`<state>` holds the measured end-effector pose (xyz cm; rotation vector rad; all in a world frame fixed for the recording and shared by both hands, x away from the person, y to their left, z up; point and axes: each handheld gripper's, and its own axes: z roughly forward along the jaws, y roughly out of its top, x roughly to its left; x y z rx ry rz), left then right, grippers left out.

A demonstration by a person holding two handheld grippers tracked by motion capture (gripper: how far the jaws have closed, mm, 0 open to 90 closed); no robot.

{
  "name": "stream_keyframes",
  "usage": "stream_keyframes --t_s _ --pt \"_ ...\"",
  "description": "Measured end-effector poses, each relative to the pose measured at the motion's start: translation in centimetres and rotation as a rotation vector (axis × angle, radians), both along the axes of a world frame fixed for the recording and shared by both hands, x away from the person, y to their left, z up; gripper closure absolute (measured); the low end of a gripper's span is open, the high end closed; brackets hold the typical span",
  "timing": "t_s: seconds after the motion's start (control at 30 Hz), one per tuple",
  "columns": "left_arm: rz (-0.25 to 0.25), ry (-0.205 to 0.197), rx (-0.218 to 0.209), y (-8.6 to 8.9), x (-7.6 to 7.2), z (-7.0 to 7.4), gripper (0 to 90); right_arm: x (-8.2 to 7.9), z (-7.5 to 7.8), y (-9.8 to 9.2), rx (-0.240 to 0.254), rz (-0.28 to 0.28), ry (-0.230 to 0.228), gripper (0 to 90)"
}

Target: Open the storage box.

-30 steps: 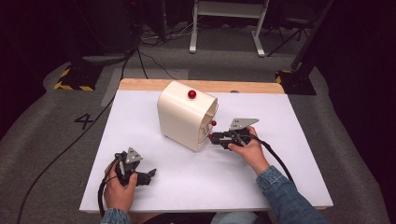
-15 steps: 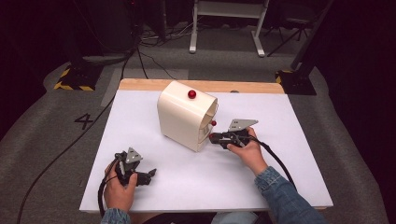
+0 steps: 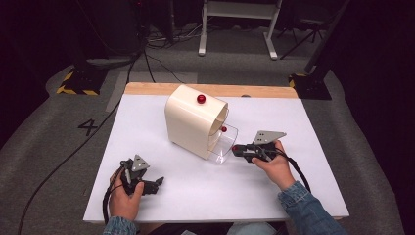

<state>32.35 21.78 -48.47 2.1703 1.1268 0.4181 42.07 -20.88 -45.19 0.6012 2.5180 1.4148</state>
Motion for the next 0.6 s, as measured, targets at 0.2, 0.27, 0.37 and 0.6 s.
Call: stream_keyframes --t_s 0.2,0.27,0.37,0.6 --pt "0.002 0.003 -0.004 0.0 0.0 0.0 8.9 -0.9 0.3 -1.2 -0.015 -0.011 0.01 74.0" --pt "0.001 0.005 -0.002 0.0 0.0 0.0 8.9 -1.1 0.3 -1.5 -0.017 -0.011 0.014 74.0" --pt "0.001 0.004 -0.003 0.0 0.0 0.0 8.9 -1.3 0.0 -2.0 -0.038 -0.02 0.025 73.9" --pt "0.001 0.006 -0.002 0.0 0.0 0.0 8.9 -1.2 -0.4 -2.2 -0.047 -0.022 0.041 73.6"
